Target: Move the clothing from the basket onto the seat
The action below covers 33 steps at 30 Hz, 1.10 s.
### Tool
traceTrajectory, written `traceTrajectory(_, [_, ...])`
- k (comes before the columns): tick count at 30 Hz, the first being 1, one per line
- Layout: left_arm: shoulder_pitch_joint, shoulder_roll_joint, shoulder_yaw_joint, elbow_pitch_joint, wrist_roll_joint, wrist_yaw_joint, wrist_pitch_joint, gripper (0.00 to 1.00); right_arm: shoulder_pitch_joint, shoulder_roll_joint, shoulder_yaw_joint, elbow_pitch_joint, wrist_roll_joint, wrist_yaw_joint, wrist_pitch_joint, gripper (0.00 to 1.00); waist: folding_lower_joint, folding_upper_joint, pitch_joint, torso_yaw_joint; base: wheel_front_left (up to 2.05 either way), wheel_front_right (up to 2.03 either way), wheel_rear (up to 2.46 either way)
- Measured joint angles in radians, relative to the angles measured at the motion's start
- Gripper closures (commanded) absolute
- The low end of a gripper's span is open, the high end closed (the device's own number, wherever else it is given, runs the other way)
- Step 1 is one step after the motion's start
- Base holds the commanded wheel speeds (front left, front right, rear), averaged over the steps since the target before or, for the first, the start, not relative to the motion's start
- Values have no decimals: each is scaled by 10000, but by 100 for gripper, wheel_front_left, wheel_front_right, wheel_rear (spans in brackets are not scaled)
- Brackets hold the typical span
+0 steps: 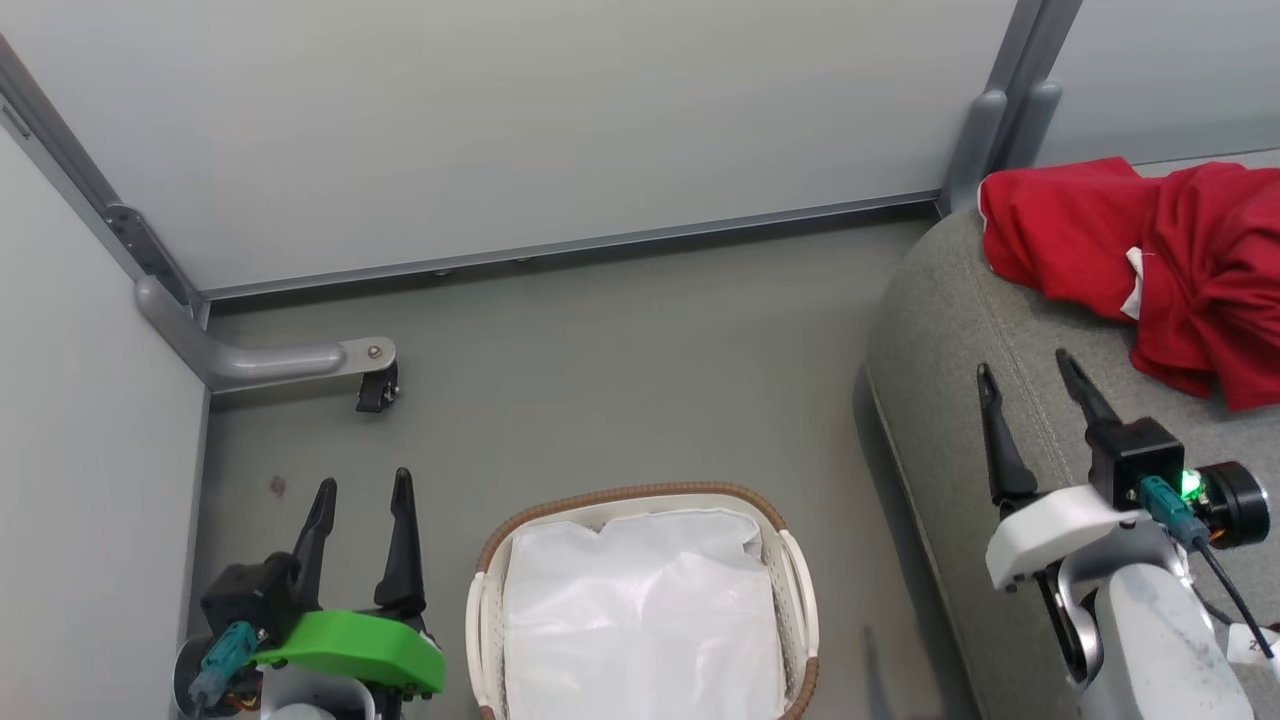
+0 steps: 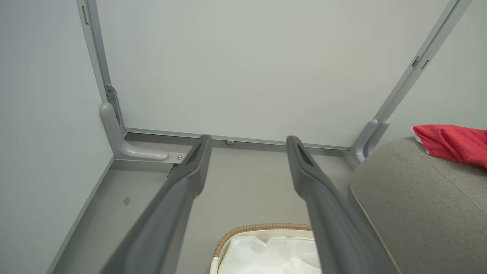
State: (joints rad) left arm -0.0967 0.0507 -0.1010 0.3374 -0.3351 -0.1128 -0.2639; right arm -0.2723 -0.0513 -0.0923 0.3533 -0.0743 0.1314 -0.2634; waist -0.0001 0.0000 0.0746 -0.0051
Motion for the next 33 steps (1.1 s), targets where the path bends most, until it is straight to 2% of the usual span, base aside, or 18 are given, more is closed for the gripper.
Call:
traceTrajectory(10, [684, -6, 341, -36, -215, 86, 0, 0, 1137, 21, 447, -151, 851, 0, 0, 0, 0, 0, -498, 71, 0, 0, 0])
traceTrajectory(28, [707, -6, 232, 8, -263, 73, 0, 0, 1180, 23, 920, -240, 1189, 0, 0, 0, 0, 0, -569, 113, 0, 0, 0])
traceTrajectory(29, [707, -6, 219, 13, -293, 69, 0, 100, 1180, 23, 936, -247, 1195, 0, 0, 100, 0, 0, -570, 116, 0, 0, 0])
traceTrajectory(33, [731, -35, 209, 341, -320, 71, 4, 100, 1351, 98, 945, 90, 1191, 0, 25, 100, 0, 0, -572, 119, 0, 0, 0])
